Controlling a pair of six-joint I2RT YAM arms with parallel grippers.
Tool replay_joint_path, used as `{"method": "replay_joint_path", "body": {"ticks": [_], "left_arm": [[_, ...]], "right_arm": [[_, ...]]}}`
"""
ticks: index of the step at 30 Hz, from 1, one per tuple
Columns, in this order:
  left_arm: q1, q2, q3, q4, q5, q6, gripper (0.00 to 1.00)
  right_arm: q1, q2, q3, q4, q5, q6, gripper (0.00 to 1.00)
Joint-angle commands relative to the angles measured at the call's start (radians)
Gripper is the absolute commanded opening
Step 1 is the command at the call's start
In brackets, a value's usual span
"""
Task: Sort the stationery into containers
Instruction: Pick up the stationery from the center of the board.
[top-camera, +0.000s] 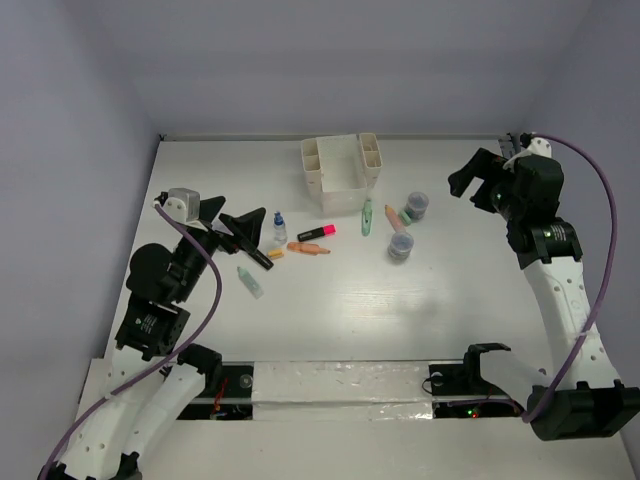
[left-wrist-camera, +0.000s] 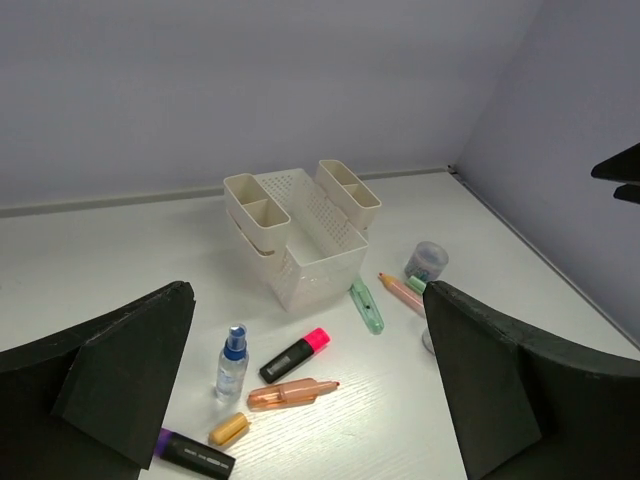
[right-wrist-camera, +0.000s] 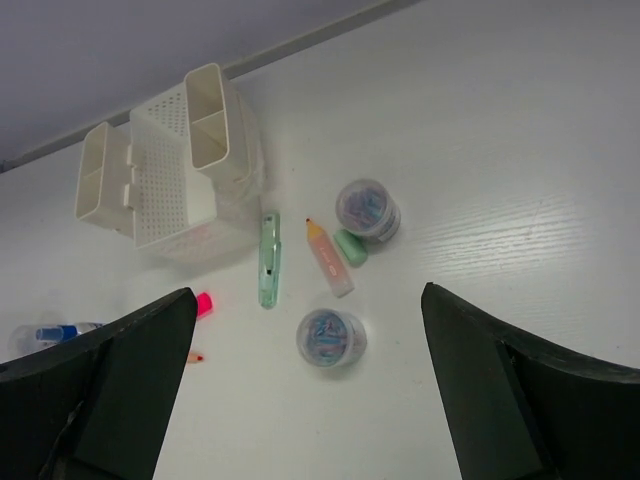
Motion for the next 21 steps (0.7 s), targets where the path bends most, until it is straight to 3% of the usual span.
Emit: {"method": "replay_joint_path", "body": {"ticks": [1, 11, 21], "left_arm": [[-0.005, 0.001, -0.004, 0.028, -0.024, 0.015, 0.99], [-0.005, 0.043, -0.003, 0.020, -0.042, 0.008, 0.99], [-0.005, 0.059, -0.006, 0.018, -0.073, 0.011, 0.99]], "right_arm": [[-0.004, 0.006, 0.037, 0.001, 0.007, -0.047, 1.00], [-0.004, 0.249, -0.002, 0.083, 0.070, -0.078, 1.00], [0.011, 0.618, 0.106, 0.149, 0.023, -0.084, 1.00]]}}
